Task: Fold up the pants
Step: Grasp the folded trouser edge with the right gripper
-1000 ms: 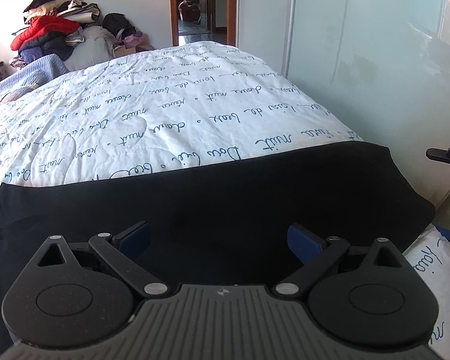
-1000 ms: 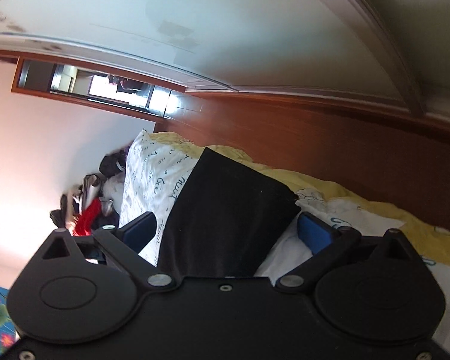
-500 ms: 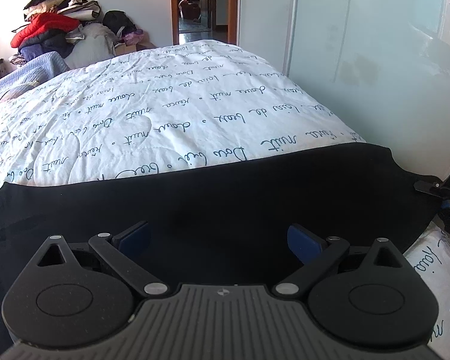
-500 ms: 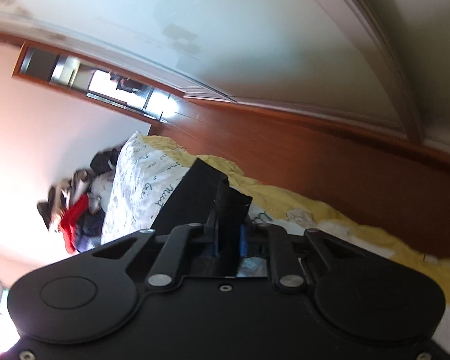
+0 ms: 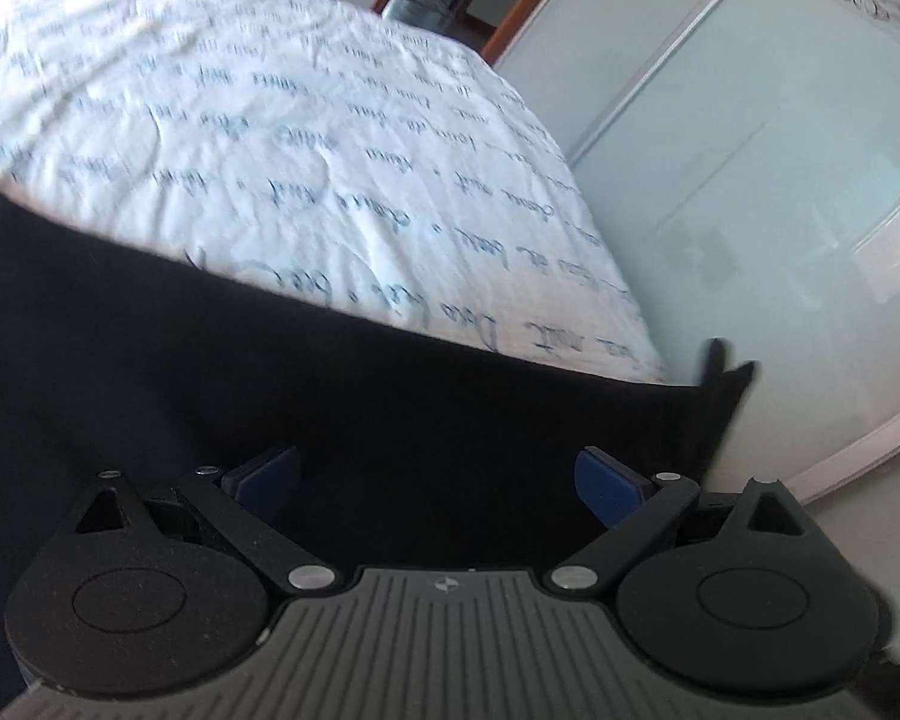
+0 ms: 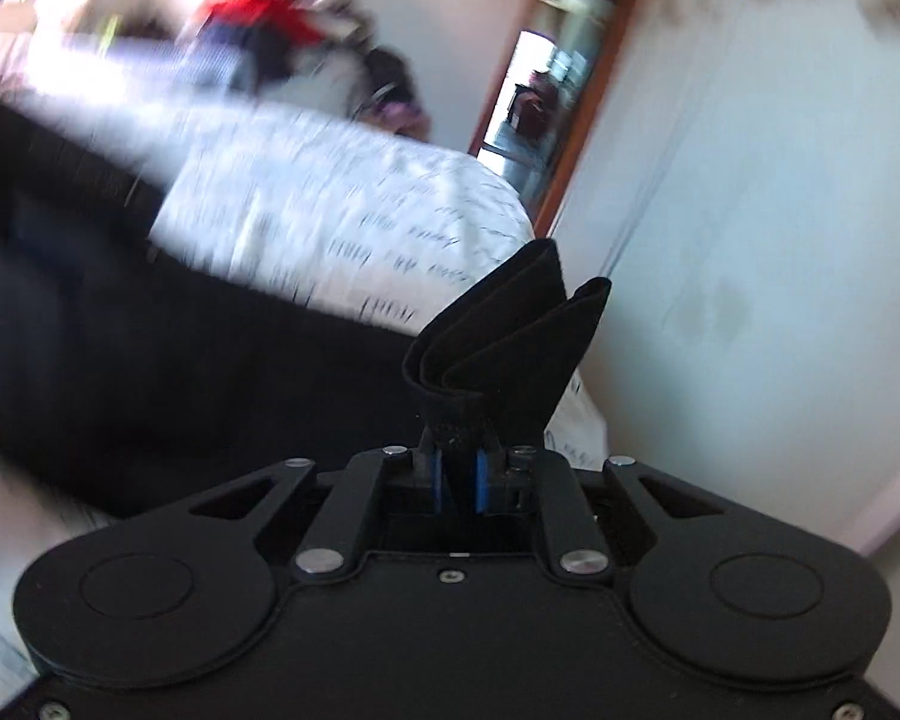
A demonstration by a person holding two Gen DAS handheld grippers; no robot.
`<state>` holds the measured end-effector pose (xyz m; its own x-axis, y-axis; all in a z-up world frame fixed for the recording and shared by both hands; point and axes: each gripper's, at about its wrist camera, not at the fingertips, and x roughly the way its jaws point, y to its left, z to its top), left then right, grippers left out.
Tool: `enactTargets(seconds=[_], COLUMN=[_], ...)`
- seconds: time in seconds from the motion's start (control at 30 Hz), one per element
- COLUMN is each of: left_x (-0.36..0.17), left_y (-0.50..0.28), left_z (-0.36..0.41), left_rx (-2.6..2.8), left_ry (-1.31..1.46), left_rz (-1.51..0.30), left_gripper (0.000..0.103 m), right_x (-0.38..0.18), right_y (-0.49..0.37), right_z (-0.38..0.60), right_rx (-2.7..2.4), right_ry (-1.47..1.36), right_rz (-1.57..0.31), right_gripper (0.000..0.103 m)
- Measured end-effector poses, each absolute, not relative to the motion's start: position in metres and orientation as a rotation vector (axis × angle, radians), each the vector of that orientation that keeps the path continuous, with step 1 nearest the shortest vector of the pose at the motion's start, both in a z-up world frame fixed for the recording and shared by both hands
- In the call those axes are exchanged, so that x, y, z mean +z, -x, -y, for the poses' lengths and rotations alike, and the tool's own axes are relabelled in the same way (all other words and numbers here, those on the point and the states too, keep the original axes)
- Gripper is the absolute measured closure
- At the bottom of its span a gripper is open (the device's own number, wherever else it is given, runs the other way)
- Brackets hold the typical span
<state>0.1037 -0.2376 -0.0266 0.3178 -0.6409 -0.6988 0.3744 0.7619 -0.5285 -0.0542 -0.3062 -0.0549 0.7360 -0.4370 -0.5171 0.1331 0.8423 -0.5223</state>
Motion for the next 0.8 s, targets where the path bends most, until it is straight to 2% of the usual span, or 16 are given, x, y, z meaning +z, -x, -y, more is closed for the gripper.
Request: enactTargets(seconds=[0.07,0.2,0.27,0.3,0.33,0.37,0.4,0.43,0.53,0.7,0.77,0.8], left_x=[-0.034,-0.032,-0.035,-0.038,-0.044,-0.046,-0.047,-0.048,-0.052,-0.056,-0.056,-0.055], left_y=[-0.107,-0.104,-0.105,-0.106,-0.108,-0.109,-0.11,-0.111,-0.113,-0.117,-0.117,-0.117], left_z=[0.242,0.266,0.277,0.282,0.288,0.293,0.299,0.305,0.32,0.334,0.338,0.338], left_rx=[-0.749,-0.813,-0.86,-0.88,-0.891,-0.895,-0.906,-0.922,-0.956,-0.972,-0.967,-0.967], left_ry=[0.383,0.36,0.385,0.411,0.439,0.46,0.472,0.481,0.509,0.547,0.569,0.577], left_rz=[-1.122,-1.112,-1.146,-1.172,-1.2,-1.216,-1.223,-1.229,-1.269,-1.322,-1.328,-1.327], left_gripper=[0.004,0.003,0.003,0.003,0.003,0.002,0.001,0.001,0.001,0.001,0.003,0.009], right_x=[-0.071,-0.08,-0.078,-0.078,-0.076,-0.076,-0.074,-0.07,-0.07,-0.061,-0.055,-0.053], right_y=[0.051,0.049,0.048,0.05,0.049,0.049,0.05,0.055,0.055,0.067,0.073,0.077], right_z=[0.296,0.292,0.293,0.292,0.291,0.293,0.295,0.296,0.295,0.288,0.285,0.283], right_rx=[-0.341,-0.364,-0.378,-0.394,-0.405,-0.406,-0.388,-0.365,-0.326,-0.32,-0.313,-0.311], right_ry=[0.615,0.699,0.707,0.713,0.717,0.715,0.695,0.667,0.65,0.69,0.674,0.666], right_rz=[-0.693,-0.689,-0.678,-0.667,-0.656,-0.648,-0.654,-0.665,-0.67,-0.594,-0.562,-0.548], right_gripper=[0.093,0.09,0.079,0.064,0.054,0.054,0.057,0.074,0.091,0.096,0.096,0.096])
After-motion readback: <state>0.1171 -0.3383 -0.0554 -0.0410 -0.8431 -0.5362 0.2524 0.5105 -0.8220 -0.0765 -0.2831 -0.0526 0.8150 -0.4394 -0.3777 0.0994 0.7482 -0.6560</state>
